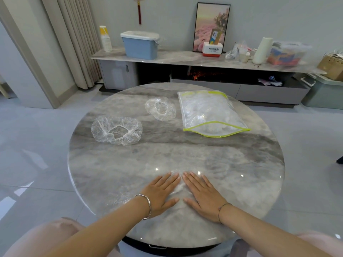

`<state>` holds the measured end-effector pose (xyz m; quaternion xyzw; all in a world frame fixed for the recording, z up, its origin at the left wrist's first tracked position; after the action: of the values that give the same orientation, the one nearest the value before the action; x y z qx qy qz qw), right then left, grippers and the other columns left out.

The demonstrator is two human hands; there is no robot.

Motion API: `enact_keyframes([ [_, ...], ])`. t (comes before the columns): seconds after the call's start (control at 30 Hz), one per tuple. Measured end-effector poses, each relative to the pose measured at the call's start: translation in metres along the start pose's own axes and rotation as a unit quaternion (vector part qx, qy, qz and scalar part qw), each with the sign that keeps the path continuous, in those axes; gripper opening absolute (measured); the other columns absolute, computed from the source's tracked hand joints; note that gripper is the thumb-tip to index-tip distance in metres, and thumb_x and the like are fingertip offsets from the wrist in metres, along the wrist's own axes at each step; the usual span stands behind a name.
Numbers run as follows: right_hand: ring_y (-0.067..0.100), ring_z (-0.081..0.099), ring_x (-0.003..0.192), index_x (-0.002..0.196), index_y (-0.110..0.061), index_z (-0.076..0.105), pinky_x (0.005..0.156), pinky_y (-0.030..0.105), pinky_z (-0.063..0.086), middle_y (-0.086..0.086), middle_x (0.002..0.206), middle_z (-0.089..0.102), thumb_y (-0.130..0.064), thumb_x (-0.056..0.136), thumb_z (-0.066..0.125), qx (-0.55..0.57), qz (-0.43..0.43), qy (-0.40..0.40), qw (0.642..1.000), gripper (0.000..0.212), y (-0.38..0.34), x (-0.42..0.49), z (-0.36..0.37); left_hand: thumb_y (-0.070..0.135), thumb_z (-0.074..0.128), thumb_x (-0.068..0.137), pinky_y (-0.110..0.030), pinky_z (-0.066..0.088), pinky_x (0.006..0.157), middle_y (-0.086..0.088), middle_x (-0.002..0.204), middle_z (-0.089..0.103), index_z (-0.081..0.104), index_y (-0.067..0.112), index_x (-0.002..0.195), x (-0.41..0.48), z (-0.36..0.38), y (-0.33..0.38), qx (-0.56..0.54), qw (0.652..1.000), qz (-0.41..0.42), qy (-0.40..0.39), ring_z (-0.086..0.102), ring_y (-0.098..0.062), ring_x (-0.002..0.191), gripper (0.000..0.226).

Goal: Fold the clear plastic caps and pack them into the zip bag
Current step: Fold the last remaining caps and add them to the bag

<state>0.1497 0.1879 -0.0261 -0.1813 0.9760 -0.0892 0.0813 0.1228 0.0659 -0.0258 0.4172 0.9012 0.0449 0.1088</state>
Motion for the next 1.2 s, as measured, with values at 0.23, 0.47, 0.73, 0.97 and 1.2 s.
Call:
enact_keyframes([
  [0.23,0.002,0.005,0.144,0.151,-0.021,0.016,0.116,0.023,-0.010,-0.009,0.157,0.016,-0.057,0.094,0.023,0.040,-0.013,0.077,0.996,0.068,-0.005,-0.001,-0.031,0.069,-0.015,0.078,-0.025,0.006,0.115,0.007,0.158,0.008,0.014,0.026,0.150,0.000,-0.020,-0.001,-0.035,0.997,-0.063,0.000,0.013,-0.014,0.143,0.089],
  [0.47,0.005,0.043,0.116,0.123,-0.024,0.055,0.109,0.021,0.016,-0.011,0.123,0.052,-0.061,0.081,0.056,0.052,-0.112,0.127,0.984,0.056,-0.028,-0.012,-0.047,0.022,0.030,0.102,-0.025,0.032,0.102,-0.003,0.132,0.048,0.044,0.020,0.137,-0.006,-0.034,-0.016,-0.190,0.971,-0.147,0.007,0.046,-0.018,0.121,0.038],
  [0.73,0.013,0.054,0.097,0.116,-0.020,0.057,0.097,0.021,0.033,-0.007,0.111,0.058,-0.041,0.079,0.058,0.012,-0.089,0.111,0.990,0.042,-0.024,-0.002,-0.035,0.018,0.049,0.080,-0.026,0.018,0.108,0.003,0.143,0.029,0.043,0.023,0.131,-0.012,-0.041,-0.004,-0.002,0.999,-0.043,0.007,0.024,-0.019,0.132,0.052],
  [0.97,0.012,0.049,0.068,0.075,-0.012,0.057,0.074,0.020,0.040,-0.005,0.069,0.057,-0.020,0.087,0.057,0.191,0.059,0.163,0.966,0.014,0.003,0.006,-0.042,0.044,0.059,0.075,-0.026,0.022,0.101,0.005,0.112,0.053,0.054,0.022,0.111,-0.003,-0.042,-0.018,-0.040,0.995,-0.036,0.086,0.042,-0.019,0.113,0.042],
  [1.2,0.006,0.055,0.060,0.072,-0.018,0.058,0.065,0.022,0.046,-0.005,0.064,0.062,-0.027,0.085,0.070,0.428,0.188,0.170,0.867,0.019,0.028,0.007,-0.032,0.053,0.048,0.090,-0.023,0.029,0.086,0.007,0.099,0.062,0.058,0.027,0.088,0.008,-0.039,-0.028,-0.102,0.979,-0.155,0.088,0.047,-0.013,0.101,0.028],
])
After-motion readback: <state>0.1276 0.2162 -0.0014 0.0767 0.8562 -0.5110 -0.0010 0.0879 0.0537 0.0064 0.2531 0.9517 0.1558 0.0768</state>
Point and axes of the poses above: each hand's wrist, its own x-axis towards the middle knuckle, its own z-axis out of the palm, y = z × x, the point moved 8 cm from there along x, towards the middle knuckle
